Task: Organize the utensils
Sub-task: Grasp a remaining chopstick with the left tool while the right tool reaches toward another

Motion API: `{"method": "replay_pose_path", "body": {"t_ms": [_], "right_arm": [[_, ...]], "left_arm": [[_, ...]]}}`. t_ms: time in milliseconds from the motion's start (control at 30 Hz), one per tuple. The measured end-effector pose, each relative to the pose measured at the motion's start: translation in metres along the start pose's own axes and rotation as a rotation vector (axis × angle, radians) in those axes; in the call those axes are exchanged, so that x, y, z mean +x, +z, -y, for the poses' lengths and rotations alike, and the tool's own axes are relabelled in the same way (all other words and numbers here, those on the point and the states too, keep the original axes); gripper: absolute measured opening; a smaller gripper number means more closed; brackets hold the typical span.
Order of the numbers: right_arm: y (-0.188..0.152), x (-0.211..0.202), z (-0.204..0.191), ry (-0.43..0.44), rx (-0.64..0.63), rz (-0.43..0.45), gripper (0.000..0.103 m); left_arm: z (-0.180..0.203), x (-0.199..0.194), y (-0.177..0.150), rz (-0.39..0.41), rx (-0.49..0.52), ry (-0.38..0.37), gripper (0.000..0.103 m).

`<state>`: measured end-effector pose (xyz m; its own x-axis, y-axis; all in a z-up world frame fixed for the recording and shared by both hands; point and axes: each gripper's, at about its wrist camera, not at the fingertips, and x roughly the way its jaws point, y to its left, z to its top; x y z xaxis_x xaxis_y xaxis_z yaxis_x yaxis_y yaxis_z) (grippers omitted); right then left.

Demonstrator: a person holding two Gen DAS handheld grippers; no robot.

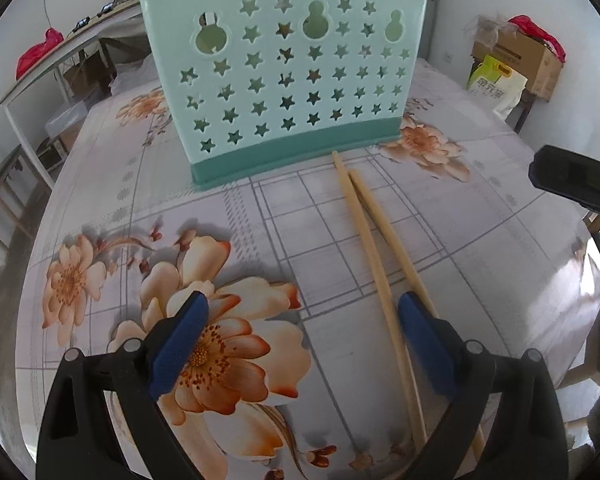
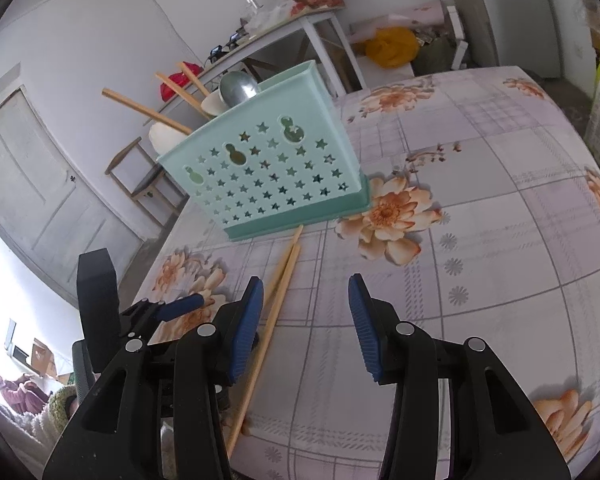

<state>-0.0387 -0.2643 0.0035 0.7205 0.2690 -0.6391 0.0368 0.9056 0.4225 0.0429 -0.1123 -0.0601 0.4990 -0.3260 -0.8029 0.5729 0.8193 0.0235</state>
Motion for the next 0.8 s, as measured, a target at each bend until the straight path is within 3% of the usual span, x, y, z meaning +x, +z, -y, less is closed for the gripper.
{"method": "replay_pose_path", "body": {"t_ms": [233,333,500,700,800], "right_arm": [[-0.016,0.014,-0.015,-0.030,-0.016,-0.064,0.043],[-0.024,0.027,-0.026,-0.027,-0.042,-0.120,0.042],[-0.031,0.044,-0.044,-0.055,-0.114,-0.182,0.038],[-0.040,0.061,-0.057,-0.122,-0.184,-0.229,0.023],[-0.043,0.066,-0.062,-0.167,-0.223,-0.227,0.013]], "left_arm": [[-0.011,-0.004,-0.003,-0.007,-0.029,0.027,0.091],[-0.020,-0.009,-0.007,-0.001,-0.054,0.038,0.077],[-0.029,-0.018,-0.013,0.015,-0.089,0.052,0.045],[-0.040,-0.023,-0.019,0.029,-0.113,0.046,0.012],[-0.046,-0.024,-0.021,0.032,-0.133,0.018,0.012]]}}
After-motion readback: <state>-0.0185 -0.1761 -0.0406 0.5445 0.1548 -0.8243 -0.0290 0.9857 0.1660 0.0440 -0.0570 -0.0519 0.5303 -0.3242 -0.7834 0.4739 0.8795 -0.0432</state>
